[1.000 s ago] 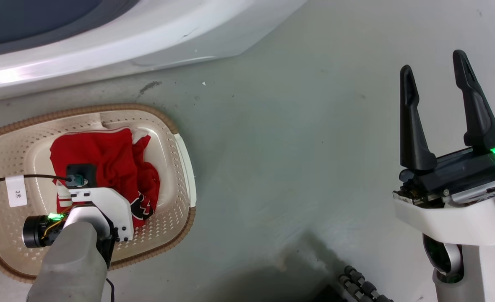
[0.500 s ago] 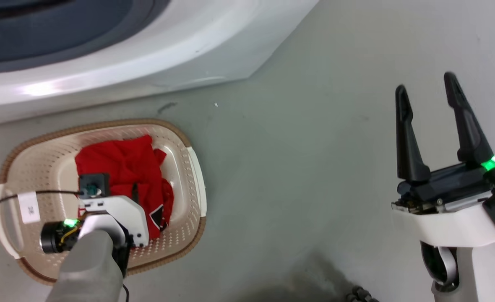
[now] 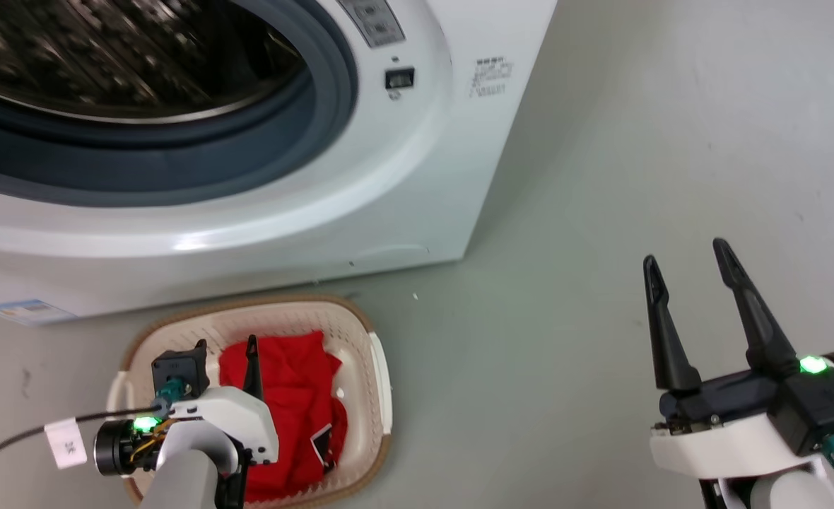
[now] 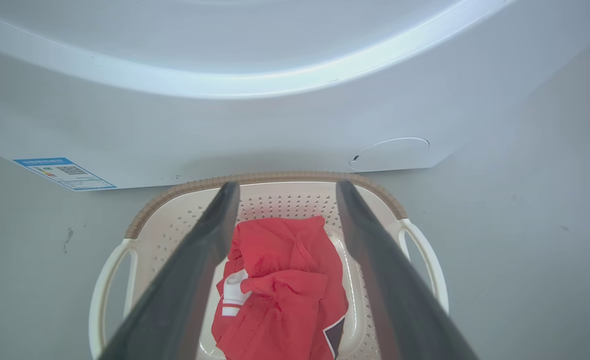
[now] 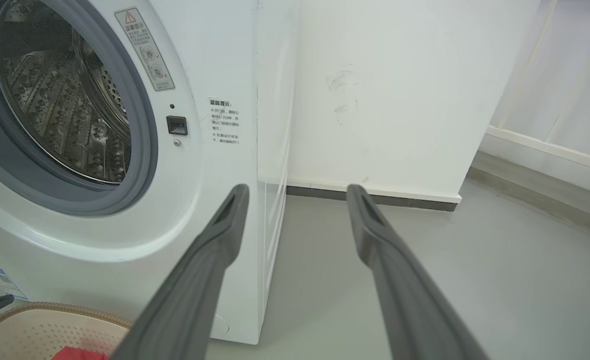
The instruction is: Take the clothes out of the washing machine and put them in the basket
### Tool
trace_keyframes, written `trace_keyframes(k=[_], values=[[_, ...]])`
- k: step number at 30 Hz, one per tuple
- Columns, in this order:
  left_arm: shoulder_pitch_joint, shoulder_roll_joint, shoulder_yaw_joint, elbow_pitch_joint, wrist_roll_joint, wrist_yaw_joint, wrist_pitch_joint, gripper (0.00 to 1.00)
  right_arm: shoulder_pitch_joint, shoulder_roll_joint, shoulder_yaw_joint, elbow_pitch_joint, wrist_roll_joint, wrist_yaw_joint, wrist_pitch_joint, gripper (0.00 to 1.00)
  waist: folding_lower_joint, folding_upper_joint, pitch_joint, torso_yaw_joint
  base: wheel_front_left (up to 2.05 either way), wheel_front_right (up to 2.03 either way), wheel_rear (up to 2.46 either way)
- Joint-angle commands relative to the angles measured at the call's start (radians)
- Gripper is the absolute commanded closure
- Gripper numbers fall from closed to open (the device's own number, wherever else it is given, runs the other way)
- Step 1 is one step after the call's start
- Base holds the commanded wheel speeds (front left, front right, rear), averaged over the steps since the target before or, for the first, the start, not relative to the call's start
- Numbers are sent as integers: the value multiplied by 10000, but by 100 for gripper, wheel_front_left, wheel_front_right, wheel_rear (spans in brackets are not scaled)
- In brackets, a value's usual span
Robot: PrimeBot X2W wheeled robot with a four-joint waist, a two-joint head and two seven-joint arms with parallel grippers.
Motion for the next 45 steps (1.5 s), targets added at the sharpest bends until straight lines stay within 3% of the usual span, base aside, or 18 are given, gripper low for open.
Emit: trace_keyframes(k=[1, 16, 22, 45], values=[[483, -112, 134, -618, 108, 85, -46, 0, 261, 4, -24, 62, -120, -10, -19, 0, 1, -1, -1086, 536, 0, 0, 0], [3185, -703, 1061, -5864, 798, 439, -48, 0, 1714, 6, -152, 296, -275, -10, -19, 0, 1, -1, -3182, 1129, 0, 0, 0], [3953, -773, 840, -7240, 1062, 488, -39, 0, 1971, 7, -484, 286, -100, -10, -19, 0, 1, -1, -3471, 1223, 0, 0, 0], [4445, -777, 383, -7926, 1407, 640, -40, 0, 1786, 6, -1090, 997, 475, -10, -18, 0, 1, -1, -3605, 1369, 0, 0, 0]])
